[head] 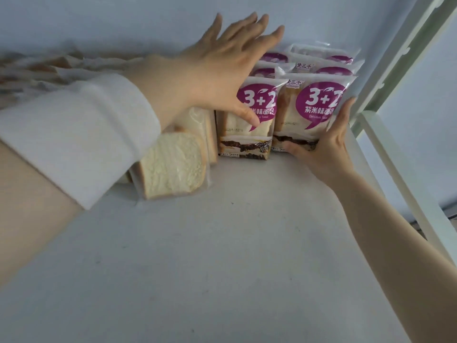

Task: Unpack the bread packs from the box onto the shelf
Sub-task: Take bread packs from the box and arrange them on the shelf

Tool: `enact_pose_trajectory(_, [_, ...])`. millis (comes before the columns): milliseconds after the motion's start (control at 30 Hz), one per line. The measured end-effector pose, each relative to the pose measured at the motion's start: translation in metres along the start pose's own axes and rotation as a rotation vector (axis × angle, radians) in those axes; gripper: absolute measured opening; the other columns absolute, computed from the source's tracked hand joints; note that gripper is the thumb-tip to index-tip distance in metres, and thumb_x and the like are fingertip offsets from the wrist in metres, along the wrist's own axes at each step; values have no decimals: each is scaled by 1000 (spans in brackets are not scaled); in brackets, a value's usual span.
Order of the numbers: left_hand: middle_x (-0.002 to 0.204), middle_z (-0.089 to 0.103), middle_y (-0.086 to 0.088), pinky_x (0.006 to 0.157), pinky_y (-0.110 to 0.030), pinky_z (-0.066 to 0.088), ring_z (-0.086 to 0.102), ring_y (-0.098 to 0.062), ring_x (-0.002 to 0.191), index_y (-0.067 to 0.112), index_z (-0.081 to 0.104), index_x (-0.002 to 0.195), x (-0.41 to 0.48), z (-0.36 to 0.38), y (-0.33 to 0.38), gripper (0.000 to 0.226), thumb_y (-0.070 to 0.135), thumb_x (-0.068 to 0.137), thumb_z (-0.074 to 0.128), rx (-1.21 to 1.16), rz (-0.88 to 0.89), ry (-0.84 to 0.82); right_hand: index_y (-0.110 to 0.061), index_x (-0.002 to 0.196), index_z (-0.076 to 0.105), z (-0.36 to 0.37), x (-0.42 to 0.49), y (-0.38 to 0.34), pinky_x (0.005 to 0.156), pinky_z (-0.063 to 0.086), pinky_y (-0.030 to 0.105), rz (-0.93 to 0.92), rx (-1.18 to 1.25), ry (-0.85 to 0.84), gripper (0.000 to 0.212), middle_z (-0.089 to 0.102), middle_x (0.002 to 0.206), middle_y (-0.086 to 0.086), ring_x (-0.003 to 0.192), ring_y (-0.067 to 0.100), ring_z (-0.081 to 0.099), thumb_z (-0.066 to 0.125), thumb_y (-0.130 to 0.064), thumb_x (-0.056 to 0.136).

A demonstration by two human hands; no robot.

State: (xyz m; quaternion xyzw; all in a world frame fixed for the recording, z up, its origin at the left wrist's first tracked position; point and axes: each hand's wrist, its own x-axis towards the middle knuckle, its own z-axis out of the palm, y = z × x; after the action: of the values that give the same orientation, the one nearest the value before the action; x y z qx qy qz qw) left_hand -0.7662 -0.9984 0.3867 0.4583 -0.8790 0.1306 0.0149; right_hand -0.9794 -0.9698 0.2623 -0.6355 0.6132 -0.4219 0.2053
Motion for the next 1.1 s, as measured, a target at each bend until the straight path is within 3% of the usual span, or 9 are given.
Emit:
enact_pose_trajectory(133, [156, -1, -20, 113, -52, -1, -2, -33, 144, 17, 2, 148, -81, 12, 0, 119, 80, 52, 35, -21, -92, 156, -7, 145, -17, 7, -21, -8, 118, 6, 49, -15, -20, 71, 118, -15, 156, 13, 145, 27, -12, 73, -37, 75])
enact_pose_trajectory(300, [149, 11, -33, 112, -61, 7, 5, -43, 140, 6, 14, 145, -154, 53, 5, 119, 61, 55, 69, 144, -123, 189, 1, 146, -3, 20, -36, -31, 115, -6, 46, -112, -156, 71, 116, -14, 151, 31, 141, 42, -15, 76, -40, 71])
enact_pose_trajectory(400, [149, 11, -34, 110, -61, 3, 7, -46, 140, 7, 11, 145, -160, 62, -1, 114, 60, 60, 65, 149, -138, 173, 7, 143, 14, 32, -53, -52, 112, -10, 45, -252, -304, 191, 111, -2, 145, 43, 137, 54, -6, 69, -56, 70])
enact_pose_trajectory(500, [151, 10, -31, 112, -57, 0, 5, -42, 141, 9, 9, 147, -158, 62, -12, 112, 65, 61, 54, 147, -100, 190, 5, 140, 29, 54, -82, -74, 115, 7, 45, -387, -323, 106, 98, 20, 146, 34, 136, 47, 18, 68, -54, 72])
enact_pose_trajectory(600, [153, 4, -27, 114, -53, -2, 0, -38, 143, 12, 2, 148, -161, 53, -35, 117, 71, 59, 51, 173, -60, 180, 2, 135, 38, 79, -102, -92, 105, 26, 38, -321, -219, -90, 85, 42, 131, 21, 121, 36, 38, 72, -45, 73])
enact_pose_trajectory(700, [153, 6, -26, 116, -50, 4, 4, -36, 143, 12, 4, 148, -161, 47, -54, 121, 68, 57, 60, 199, -11, 153, -5, 128, 40, 103, -105, -103, 97, 26, 31, -161, -213, -140, 79, 49, 124, 11, 116, 29, 40, 71, -49, 71])
enact_pose_trajectory(833, [150, 20, -28, 113, -51, 19, 23, -43, 137, 12, 16, 143, -146, 45, -57, 122, 54, 48, 79, 192, 41, 191, -2, 113, 44, 118, -97, -110, 91, 27, 32, -94, -283, -38, 63, 51, 117, 15, 109, 33, 42, 71, -43, 73])
enact_pose_trajectory(933, [147, 28, -27, 109, -51, 26, 32, -44, 132, 13, 19, 142, -141, 46, -58, 121, 50, 45, 83, 185, 51, 227, 1, 116, 44, 121, -90, -111, 92, 26, 30, -124, -358, 66, 70, 46, 115, 17, 107, 33, 41, 73, -42, 70])
enact_pose_trajectory(1100, [142, 36, -27, 104, -52, 33, 42, -45, 121, 9, 20, 141, -139, 51, -65, 122, 52, 46, 83, 219, 73, 231, 0, 126, 37, 129, -85, -111, 96, 28, 30, -147, -427, 16, 74, 41, 120, 15, 112, 29, 39, 65, -47, 77])
